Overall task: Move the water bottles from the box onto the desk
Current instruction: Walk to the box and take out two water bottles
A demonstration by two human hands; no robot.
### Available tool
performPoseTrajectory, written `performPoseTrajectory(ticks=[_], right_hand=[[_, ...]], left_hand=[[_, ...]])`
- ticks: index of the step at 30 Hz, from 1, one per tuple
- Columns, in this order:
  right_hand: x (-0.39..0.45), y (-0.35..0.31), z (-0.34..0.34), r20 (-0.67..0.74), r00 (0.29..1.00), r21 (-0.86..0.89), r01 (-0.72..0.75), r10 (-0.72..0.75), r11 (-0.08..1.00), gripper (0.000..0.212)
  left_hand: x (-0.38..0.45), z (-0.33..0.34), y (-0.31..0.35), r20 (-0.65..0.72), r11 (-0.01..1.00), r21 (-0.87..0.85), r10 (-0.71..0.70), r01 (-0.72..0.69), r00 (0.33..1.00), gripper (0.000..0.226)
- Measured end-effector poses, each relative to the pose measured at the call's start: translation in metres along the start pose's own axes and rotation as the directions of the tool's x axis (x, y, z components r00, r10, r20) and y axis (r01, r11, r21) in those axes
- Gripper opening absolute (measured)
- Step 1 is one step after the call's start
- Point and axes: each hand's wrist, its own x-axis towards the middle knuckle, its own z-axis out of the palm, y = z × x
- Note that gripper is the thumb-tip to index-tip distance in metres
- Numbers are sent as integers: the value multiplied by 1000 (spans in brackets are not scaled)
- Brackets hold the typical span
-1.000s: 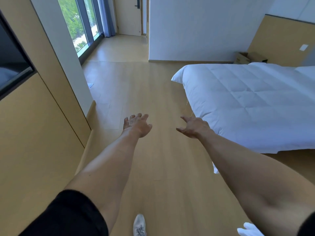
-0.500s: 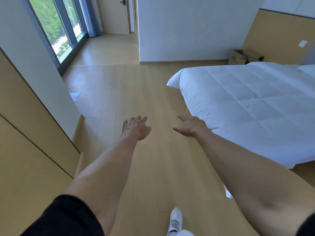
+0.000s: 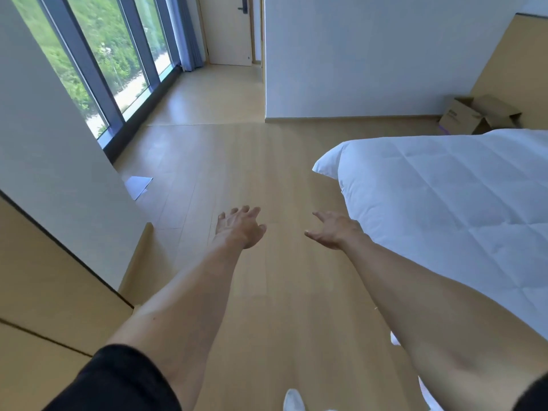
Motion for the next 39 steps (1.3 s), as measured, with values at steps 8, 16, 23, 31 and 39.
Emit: performPoseTrajectory(ticks=[8,16,23,31,39], right_hand=[[124,-9,-39,6,999,-22,53,-53,998,69],[261,-24,-70,1,1000,-58,29,-29,998,71],[393,-47,-120,-11,998,-50,-61,61,997,71],[513,-69,-166,-29,992,-27,-123,122,992,66],[634,-63,-192,-51,992,8,-111,112,994,71]], left_hand=[[120,-27,0,5,999,-35,-28,28,1000,59],[270,-49,-18,-6,999,-30,17,-17,1000,59],[427,-91,-44,-6,994,-23,110,-110,994,59],[563,-132,-69,8,987,12,162,-162,987,60],[678,-157,-68,-9,984,27,176,-176,984,62]])
